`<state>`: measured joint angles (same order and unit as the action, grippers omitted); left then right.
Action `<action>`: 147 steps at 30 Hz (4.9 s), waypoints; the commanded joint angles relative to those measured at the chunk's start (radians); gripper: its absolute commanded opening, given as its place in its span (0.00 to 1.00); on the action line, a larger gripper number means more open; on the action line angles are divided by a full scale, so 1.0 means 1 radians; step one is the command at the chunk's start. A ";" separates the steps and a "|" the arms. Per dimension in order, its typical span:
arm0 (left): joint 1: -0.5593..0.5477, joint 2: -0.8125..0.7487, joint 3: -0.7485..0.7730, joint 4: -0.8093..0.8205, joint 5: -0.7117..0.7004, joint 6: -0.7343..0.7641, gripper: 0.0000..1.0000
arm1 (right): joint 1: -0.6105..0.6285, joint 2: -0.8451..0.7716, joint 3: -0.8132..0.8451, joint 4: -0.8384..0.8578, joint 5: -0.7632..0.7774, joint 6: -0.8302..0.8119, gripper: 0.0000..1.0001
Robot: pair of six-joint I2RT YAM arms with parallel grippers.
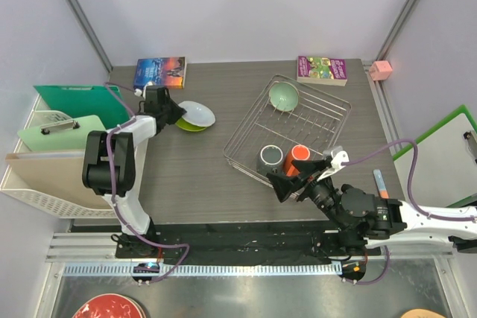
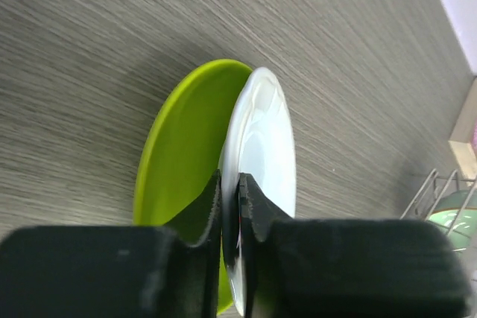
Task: Unload the mixed dishes from the dish rack
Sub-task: Place the plate at the center of the board, then pick up the bowl from the dish rack.
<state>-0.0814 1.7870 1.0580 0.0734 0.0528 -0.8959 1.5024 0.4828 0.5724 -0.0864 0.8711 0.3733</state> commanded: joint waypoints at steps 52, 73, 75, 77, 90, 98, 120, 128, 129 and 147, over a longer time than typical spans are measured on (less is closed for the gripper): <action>-0.445 -0.851 -0.078 -0.457 -0.231 0.160 0.64 | -0.677 0.676 0.672 -0.238 -0.019 -0.061 1.00; -0.445 -0.979 -0.184 -0.528 -0.284 0.215 0.63 | -1.002 1.168 0.638 0.278 -0.221 -0.687 0.92; -0.445 -0.991 -0.193 -0.518 -0.291 0.222 0.63 | -1.021 1.174 0.595 0.373 -0.245 -0.691 0.90; -0.445 -0.992 -0.199 -0.509 -0.283 0.229 0.63 | -1.039 1.177 0.584 0.405 -0.280 -0.674 0.89; -0.445 -0.986 -0.230 -0.511 -0.300 0.244 0.64 | -1.070 1.313 0.578 0.435 -0.414 -0.619 0.80; -0.445 -0.957 -0.239 -0.512 -0.298 0.239 0.64 | -1.074 1.396 0.610 0.475 -0.386 -0.651 0.54; -0.445 -0.854 -0.259 -0.471 -0.220 0.111 0.59 | -1.073 1.331 0.580 0.571 -0.270 -0.668 0.01; -0.445 -0.856 -0.306 -0.443 -0.222 0.074 0.57 | -1.053 1.240 0.512 0.681 -0.233 -0.735 0.01; -0.445 -0.862 -0.317 -0.442 -0.232 0.072 0.57 | -1.045 1.229 0.480 0.709 -0.221 -0.761 0.01; -0.445 -0.897 -0.355 -0.426 -0.234 0.040 0.57 | -0.944 1.028 0.516 0.799 -0.139 -0.823 0.01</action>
<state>-0.5236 0.9108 0.6987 -0.3969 -0.1711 -0.8459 0.5442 1.6646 0.9352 0.7052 0.7155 -0.5873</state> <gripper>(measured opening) 0.575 0.127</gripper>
